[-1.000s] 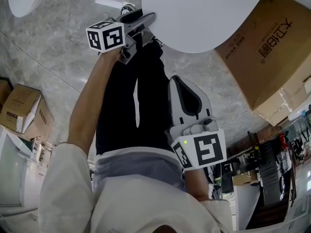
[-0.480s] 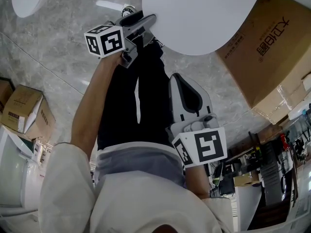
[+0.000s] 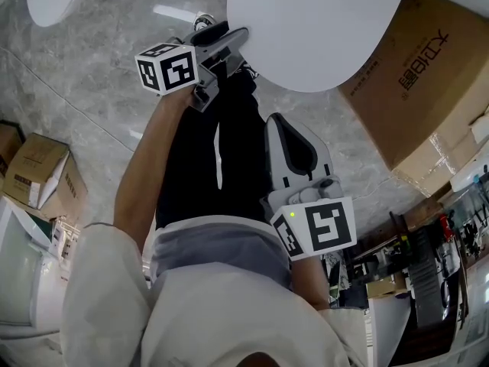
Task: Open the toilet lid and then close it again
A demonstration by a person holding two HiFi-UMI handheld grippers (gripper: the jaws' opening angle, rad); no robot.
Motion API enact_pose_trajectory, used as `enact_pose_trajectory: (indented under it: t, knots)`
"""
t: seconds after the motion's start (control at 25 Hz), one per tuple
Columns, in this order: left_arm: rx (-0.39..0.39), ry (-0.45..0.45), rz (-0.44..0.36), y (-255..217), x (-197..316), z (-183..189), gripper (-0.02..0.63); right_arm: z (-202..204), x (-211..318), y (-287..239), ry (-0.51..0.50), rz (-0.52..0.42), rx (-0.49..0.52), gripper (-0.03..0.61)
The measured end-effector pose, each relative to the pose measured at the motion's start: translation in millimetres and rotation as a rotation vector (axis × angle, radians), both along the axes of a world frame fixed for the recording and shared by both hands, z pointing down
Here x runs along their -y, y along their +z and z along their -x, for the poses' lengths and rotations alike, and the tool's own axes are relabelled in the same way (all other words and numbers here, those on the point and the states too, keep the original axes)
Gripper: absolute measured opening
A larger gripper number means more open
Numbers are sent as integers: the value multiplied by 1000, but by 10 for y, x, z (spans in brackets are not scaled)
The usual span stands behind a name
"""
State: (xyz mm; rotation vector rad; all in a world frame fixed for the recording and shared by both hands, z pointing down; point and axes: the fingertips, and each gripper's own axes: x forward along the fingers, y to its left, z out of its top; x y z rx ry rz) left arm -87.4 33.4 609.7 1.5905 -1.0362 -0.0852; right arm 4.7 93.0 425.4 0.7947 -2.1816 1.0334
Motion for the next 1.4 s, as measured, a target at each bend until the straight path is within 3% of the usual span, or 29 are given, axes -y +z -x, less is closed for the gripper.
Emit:
enact_pose_trajectory:
  t: [1.4]
  knots:
    - [-76, -37, -71, -916, 279, -21, 256, -150, 265, -753, 17, -110, 25, 11]
